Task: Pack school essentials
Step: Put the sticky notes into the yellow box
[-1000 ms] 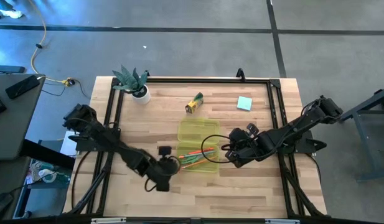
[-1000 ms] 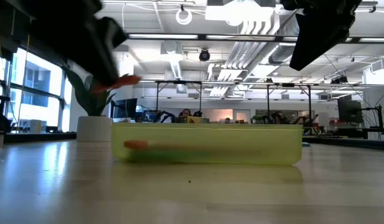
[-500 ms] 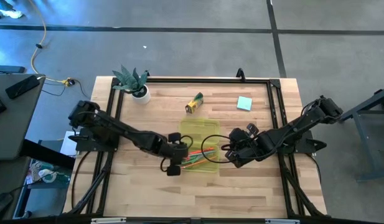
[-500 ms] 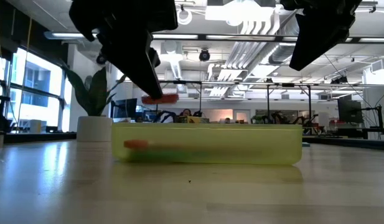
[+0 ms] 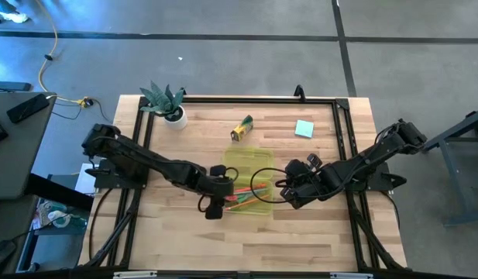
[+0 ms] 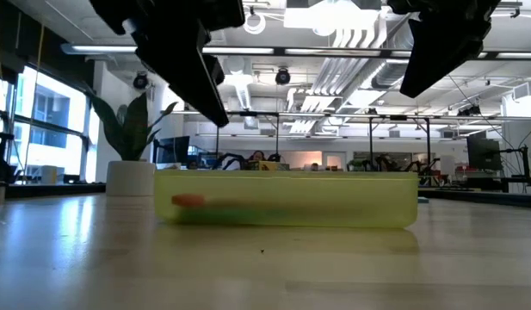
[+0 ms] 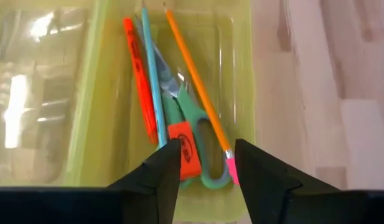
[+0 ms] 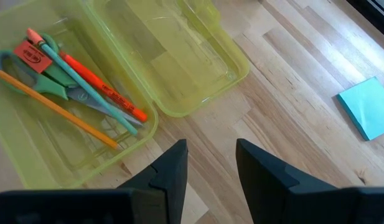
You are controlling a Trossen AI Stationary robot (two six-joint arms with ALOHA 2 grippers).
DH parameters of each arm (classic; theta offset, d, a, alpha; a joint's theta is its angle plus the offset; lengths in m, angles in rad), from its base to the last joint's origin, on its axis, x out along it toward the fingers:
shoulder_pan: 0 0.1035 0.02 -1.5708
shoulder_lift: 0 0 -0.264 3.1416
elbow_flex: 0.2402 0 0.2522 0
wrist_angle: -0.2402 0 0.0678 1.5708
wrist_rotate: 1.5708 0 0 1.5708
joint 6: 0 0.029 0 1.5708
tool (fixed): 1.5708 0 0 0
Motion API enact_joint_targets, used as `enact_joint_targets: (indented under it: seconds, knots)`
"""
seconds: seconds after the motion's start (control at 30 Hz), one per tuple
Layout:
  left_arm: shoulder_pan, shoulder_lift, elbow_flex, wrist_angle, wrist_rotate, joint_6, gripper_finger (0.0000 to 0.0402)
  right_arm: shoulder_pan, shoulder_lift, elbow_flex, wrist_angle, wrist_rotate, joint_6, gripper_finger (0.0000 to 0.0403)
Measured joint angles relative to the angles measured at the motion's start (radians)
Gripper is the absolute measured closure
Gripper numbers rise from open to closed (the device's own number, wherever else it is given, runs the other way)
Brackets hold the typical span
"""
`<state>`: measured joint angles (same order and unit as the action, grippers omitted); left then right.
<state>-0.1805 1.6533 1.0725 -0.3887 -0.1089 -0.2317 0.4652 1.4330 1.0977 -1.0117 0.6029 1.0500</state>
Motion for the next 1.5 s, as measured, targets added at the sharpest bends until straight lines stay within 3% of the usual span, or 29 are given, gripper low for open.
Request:
enact_joint_targets:
  seconds: [0.33,0.7,1.07,1.5]
  knots:
    - [-0.024,-0.202,-0.055,-0.013,0.013,-0.023,0.0290,0.000,0.000,0.000,0.015,0.025,-0.001,0.0274]
    - [-0.146,-0.542,-0.395,0.249,-0.113,-0.115,0.0309,0.000,0.000,0.000,0.015,0.023,-0.003,0.0274]
    - [-0.275,-0.811,-0.673,0.467,-0.235,-0.108,0.0323,0.000,0.001,0.000,0.023,0.032,-0.003,0.0274]
    - [-0.230,-1.102,-0.894,0.581,-0.254,-0.026,0.0356,0.000,0.001,0.000,0.025,0.033,-0.003,0.0274]
